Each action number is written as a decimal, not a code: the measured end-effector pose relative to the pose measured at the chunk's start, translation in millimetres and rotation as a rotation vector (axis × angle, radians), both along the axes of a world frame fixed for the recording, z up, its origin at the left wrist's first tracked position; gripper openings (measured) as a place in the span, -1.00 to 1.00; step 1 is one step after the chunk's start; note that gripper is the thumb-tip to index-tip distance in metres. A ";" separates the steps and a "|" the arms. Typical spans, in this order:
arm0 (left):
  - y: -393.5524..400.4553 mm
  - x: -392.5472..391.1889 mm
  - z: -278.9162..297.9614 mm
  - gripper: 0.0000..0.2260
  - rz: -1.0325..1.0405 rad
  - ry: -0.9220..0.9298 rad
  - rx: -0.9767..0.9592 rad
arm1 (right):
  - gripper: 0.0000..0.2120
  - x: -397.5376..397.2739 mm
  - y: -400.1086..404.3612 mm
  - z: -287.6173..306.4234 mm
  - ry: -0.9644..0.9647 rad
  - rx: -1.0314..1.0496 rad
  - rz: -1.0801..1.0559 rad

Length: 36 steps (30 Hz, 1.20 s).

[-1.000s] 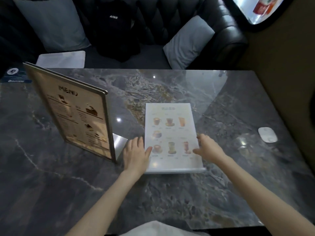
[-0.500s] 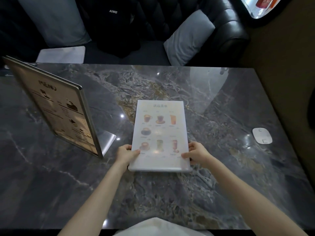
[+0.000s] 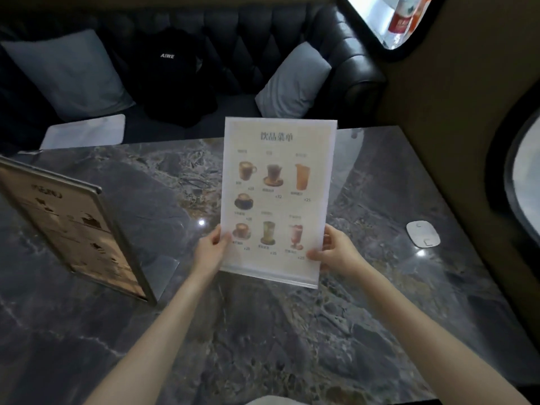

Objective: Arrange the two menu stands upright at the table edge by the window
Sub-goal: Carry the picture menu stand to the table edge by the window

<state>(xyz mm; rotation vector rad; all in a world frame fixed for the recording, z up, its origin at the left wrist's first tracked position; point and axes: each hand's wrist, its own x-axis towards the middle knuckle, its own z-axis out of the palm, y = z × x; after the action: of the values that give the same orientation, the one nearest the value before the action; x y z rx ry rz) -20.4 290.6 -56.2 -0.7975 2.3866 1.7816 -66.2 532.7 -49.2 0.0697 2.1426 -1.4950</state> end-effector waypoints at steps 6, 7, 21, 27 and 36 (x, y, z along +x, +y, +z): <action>51.1 -47.3 25.2 -0.65 -0.104 0.071 0.029 | -0.67 9.1 45.0 10.9 0.152 -0.039 -0.087; 60.6 -55.2 27.1 -0.65 -0.129 0.096 0.048 | -0.69 12.0 53.1 11.7 0.154 -0.049 -0.105; 241.0 -122.6 33.9 -0.65 -0.473 0.224 0.010 | -0.77 54.7 193.9 2.8 0.407 0.242 -0.506; 311.3 -128.3 41.3 -0.56 -0.633 0.225 0.033 | -0.76 72.2 237.8 -3.0 0.410 0.267 -0.668; 384.7 -142.5 49.1 -0.57 -0.702 0.189 0.030 | -0.75 83.7 284.3 -15.6 0.427 0.273 -0.798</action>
<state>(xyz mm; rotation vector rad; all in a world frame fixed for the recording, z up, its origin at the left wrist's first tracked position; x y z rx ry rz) -163.0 675.3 -7.2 0.2224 2.3052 1.6161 17.4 817.0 -64.8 0.8607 2.8498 -1.7126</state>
